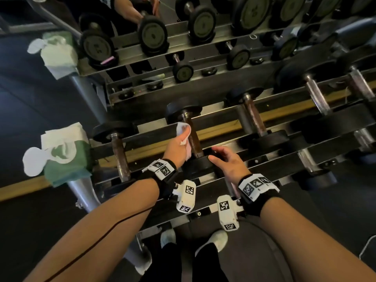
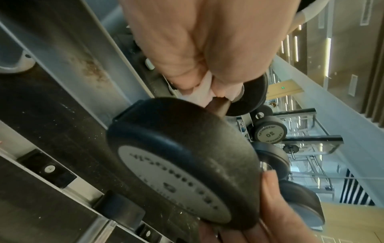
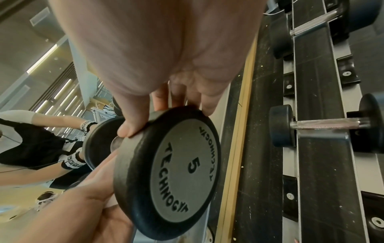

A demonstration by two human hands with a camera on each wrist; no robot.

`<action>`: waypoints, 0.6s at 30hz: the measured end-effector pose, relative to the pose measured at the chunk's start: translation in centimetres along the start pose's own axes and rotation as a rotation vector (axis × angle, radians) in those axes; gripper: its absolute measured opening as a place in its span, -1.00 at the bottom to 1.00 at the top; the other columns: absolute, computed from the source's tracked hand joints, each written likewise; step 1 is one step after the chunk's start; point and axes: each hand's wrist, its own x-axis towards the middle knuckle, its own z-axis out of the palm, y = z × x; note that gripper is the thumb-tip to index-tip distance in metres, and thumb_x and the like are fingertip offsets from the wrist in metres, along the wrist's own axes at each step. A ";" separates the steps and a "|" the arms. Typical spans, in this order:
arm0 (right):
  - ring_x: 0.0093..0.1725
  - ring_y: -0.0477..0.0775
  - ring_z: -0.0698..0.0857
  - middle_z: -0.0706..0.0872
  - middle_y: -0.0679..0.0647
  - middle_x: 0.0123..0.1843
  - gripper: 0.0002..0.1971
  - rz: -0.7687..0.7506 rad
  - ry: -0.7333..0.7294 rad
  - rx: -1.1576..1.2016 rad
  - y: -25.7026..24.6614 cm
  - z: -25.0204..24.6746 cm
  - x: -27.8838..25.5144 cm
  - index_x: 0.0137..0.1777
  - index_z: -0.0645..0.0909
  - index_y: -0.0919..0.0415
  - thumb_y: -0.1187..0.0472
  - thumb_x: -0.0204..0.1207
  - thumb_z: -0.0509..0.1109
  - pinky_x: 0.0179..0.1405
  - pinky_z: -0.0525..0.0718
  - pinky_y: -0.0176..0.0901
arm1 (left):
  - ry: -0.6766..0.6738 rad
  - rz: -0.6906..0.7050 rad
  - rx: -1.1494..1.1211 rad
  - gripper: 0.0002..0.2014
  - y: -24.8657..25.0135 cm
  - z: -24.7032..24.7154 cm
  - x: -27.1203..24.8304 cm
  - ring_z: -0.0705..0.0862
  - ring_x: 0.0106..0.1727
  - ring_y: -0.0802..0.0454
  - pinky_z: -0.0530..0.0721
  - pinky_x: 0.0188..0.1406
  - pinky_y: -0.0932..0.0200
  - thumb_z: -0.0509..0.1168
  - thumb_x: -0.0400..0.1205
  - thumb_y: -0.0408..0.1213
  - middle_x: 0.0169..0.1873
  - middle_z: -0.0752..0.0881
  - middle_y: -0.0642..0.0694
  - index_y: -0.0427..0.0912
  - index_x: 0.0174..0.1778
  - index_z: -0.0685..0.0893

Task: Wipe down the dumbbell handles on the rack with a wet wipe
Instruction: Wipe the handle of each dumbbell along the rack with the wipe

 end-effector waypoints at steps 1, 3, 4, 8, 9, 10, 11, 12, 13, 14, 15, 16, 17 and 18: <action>0.29 0.01 0.66 0.72 0.00 0.24 -0.71 -0.009 -0.012 -0.012 0.0 0.0 0.1 0.24 0.64 -0.09 0.11 0.55 0.50 0.45 0.57 0.08 | -0.027 -0.052 -0.024 -0.57 -0.3 -0.1 -0.4 0.66 0.39 -0.14 0.61 0.33 0.06 0.24 0.77 -0.04 0.37 0.68 -0.29 -0.23 0.47 0.60; 0.26 -0.06 0.67 0.73 -0.08 0.20 -0.76 -0.025 -0.025 -0.033 0.0 -0.1 0.2 0.17 0.66 -0.20 0.08 0.55 0.50 0.44 0.57 0.03 | -0.092 -0.077 0.030 -0.50 -0.9 -0.8 -1.0 0.71 0.32 -0.17 0.62 0.38 -0.01 0.25 0.74 0.06 0.28 0.73 -0.30 -0.28 0.40 0.65; 0.25 -0.10 0.67 0.73 -0.12 0.18 -0.79 -0.030 -0.030 -0.038 0.1 -0.2 0.2 0.13 0.67 -0.23 0.07 0.55 0.50 0.42 0.58 0.00 | -0.138 -0.076 0.044 -0.51 -1.2 -1.3 -1.1 0.73 0.29 -0.16 0.63 0.39 -0.03 0.26 0.74 0.06 0.24 0.76 -0.29 -0.29 0.36 0.68; 0.22 -0.16 0.67 0.74 -0.19 0.14 -0.82 -0.029 -0.041 -0.024 0.3 -0.4 0.0 0.07 0.69 -0.27 0.04 0.54 0.49 0.33 0.60 -0.09 | -0.087 0.044 0.153 -0.63 -1.0 -3.5 -0.9 0.77 -0.04 0.05 0.72 -0.21 0.34 0.22 0.77 0.00 0.02 0.74 -0.10 -0.06 0.41 0.68; 0.22 -0.17 0.67 0.73 -0.20 0.14 -0.82 -0.025 -0.048 -0.026 0.3 -0.5 0.0 0.08 0.69 -0.28 0.02 0.53 0.49 0.31 0.59 -0.12 | -0.039 0.088 0.203 -0.63 -0.8 -3.7 -0.4 0.72 -0.03 0.10 0.67 -0.20 0.36 0.19 0.79 -0.03 0.04 0.68 -0.02 0.03 0.50 0.60; 0.22 -0.18 0.66 0.73 -0.21 0.15 -0.82 -0.020 -0.054 -0.031 0.4 -0.5 0.1 0.09 0.68 -0.28 0.01 0.54 0.48 0.31 0.58 -0.13 | -0.004 0.132 0.255 -0.61 -0.6 -3.8 0.2 0.68 0.03 0.13 0.62 -0.08 0.35 0.16 0.81 -0.07 0.09 0.64 0.03 0.10 0.58 0.51; 0.23 -0.17 0.66 0.73 -0.20 0.15 -0.82 -0.014 -0.056 -0.032 0.4 -0.6 0.1 0.10 0.68 -0.27 0.01 0.54 0.48 0.31 0.58 -0.13 | 0.016 0.174 0.306 -0.58 -0.5 -3.7 0.8 0.64 0.12 0.13 0.57 0.06 0.29 0.15 0.81 -0.10 0.17 0.59 0.05 0.13 0.63 0.43; 0.24 -0.15 0.66 0.73 -0.18 0.16 -0.81 -0.010 -0.057 -0.030 0.5 -0.6 0.2 0.11 0.67 -0.26 0.02 0.54 0.48 0.32 0.58 -0.11 | 0.024 0.196 0.347 -0.55 -0.4 -3.4 1.4 0.61 0.21 0.10 0.52 0.17 0.24 0.14 0.82 -0.11 0.25 0.55 0.05 0.14 0.66 0.37; 0.25 -0.12 0.66 0.73 -0.16 0.17 -0.81 -0.006 -0.057 -0.027 0.6 -0.6 0.2 0.12 0.67 -0.25 0.02 0.55 0.48 0.33 0.58 -0.10 | 0.015 0.213 0.374 -0.54 -0.3 -3.1 2.0 0.58 0.26 0.09 0.48 0.21 0.23 0.14 0.82 -0.10 0.29 0.53 0.06 0.13 0.67 0.35; 0.25 -0.10 0.66 0.73 -0.14 0.18 -0.80 -0.005 -0.056 -0.029 0.5 -0.6 0.2 0.14 0.67 -0.23 0.03 0.55 0.48 0.33 0.58 -0.09 | -0.002 0.223 0.404 -0.55 -0.2 -2.6 2.4 0.57 0.27 0.11 0.48 0.19 0.26 0.13 0.82 -0.10 0.31 0.52 0.06 0.11 0.67 0.36; 0.25 -0.09 0.66 0.72 -0.13 0.18 -0.80 -0.005 -0.055 -0.034 0.5 -0.5 0.2 0.15 0.66 -0.22 0.04 0.56 0.47 0.33 0.58 -0.09 | -0.021 0.234 0.425 -0.56 -0.3 -2.2 2.7 0.59 0.25 0.12 0.50 0.16 0.30 0.13 0.82 -0.10 0.31 0.55 0.04 0.10 0.65 0.39; 0.25 -0.08 0.66 0.72 -0.11 0.18 -0.79 -0.005 -0.055 -0.035 0.4 -0.5 0.2 0.16 0.66 -0.20 0.06 0.57 0.47 0.33 0.58 -0.09 | -0.031 0.228 0.420 -0.59 -0.5 -1.8 2.8 0.66 0.19 0.14 0.55 0.12 0.31 0.13 0.82 -0.08 0.29 0.60 0.00 0.09 0.62 0.45; 0.25 -0.07 0.66 0.72 -0.10 0.18 -0.79 -0.006 -0.056 -0.032 0.3 -0.6 0.2 0.17 0.66 -0.17 0.07 0.57 0.46 0.32 0.58 -0.10 | -0.035 0.198 0.356 -0.63 -0.9 -1.5 2.6 0.73 0.08 0.16 0.61 0.05 0.32 0.15 0.80 -0.03 0.25 0.67 -0.05 0.06 0.54 0.53; 0.25 -0.06 0.67 0.72 -0.10 0.17 -0.79 -0.009 -0.058 -0.028 0.2 -0.6 0.1 0.18 0.66 -0.14 0.09 0.58 0.46 0.32 0.58 -0.12 | -0.039 0.156 0.254 -0.67 -1.2 -1.3 2.0 0.77 -0.06 0.22 0.65 -0.04 0.33 0.20 0.77 0.04 0.15 0.74 -0.06 0.06 0.40 0.62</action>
